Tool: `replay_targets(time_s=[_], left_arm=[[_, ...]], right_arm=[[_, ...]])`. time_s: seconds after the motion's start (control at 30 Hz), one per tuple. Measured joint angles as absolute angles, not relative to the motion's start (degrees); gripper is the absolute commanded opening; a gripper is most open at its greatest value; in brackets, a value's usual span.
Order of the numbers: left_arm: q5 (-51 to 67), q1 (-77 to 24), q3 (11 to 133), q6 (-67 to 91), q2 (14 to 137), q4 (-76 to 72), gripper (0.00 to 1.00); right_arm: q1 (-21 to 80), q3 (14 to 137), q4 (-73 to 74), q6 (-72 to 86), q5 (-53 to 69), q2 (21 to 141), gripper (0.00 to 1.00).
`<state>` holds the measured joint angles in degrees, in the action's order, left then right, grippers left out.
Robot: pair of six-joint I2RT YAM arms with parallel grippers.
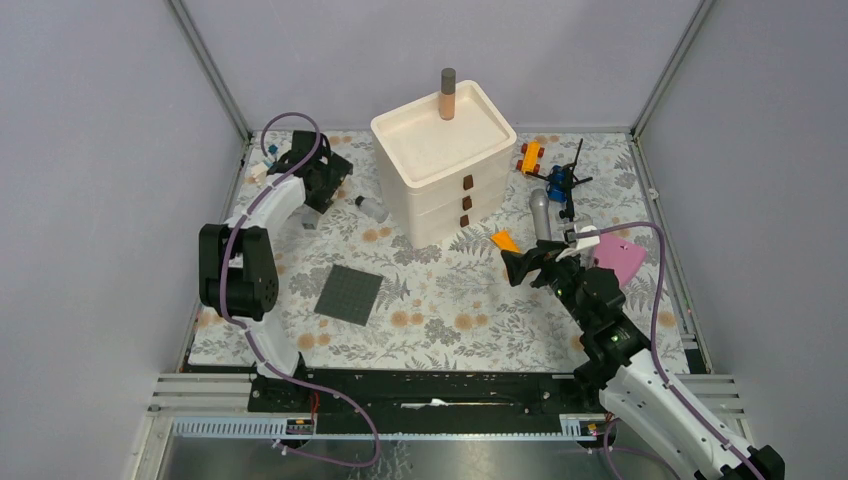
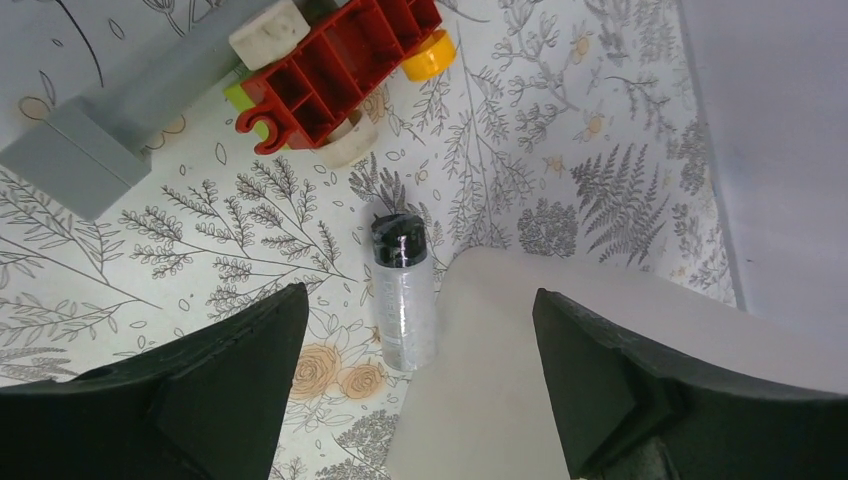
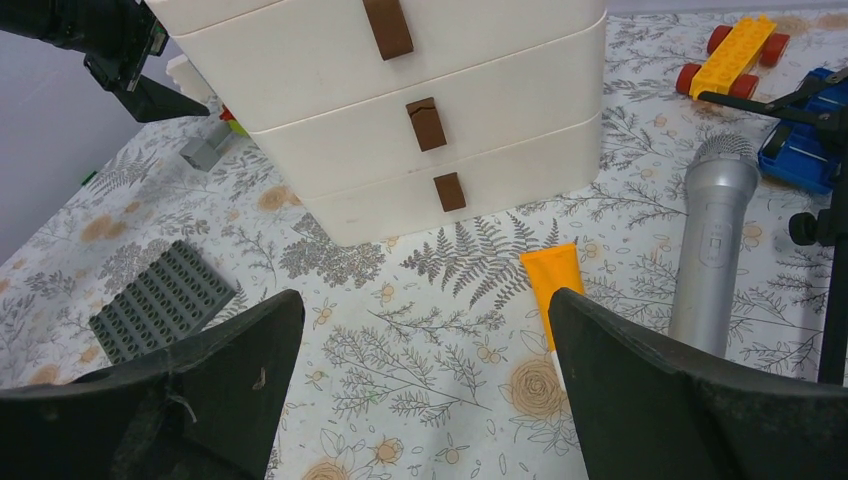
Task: Organize the makeup
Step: Pick up the makeup from the center of the board.
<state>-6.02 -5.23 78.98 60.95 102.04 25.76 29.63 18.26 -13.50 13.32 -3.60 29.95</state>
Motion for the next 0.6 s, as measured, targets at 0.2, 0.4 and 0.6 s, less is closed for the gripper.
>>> replay_targets(time_s=[0.2, 0.4, 0.6], left_arm=[[-4.7, -6.2, 79.1, 61.6, 106.8, 25.3, 0.89], [-4.6, -8.1, 79.4, 61.7, 110.8, 25.6, 0.85], [-4.5, -9.0, 82.0, 62.0, 113.4, 25.6, 0.84]], right_arm=[[29.6, 18.3, -13.4, 13.4, -3.6, 30.8, 1.0], [29.6, 18.3, -13.1, 13.3, -3.7, 30.7, 1.0], [29.6, 18.3, -12.6, 13.3, -4.0, 30.7, 1.0]])
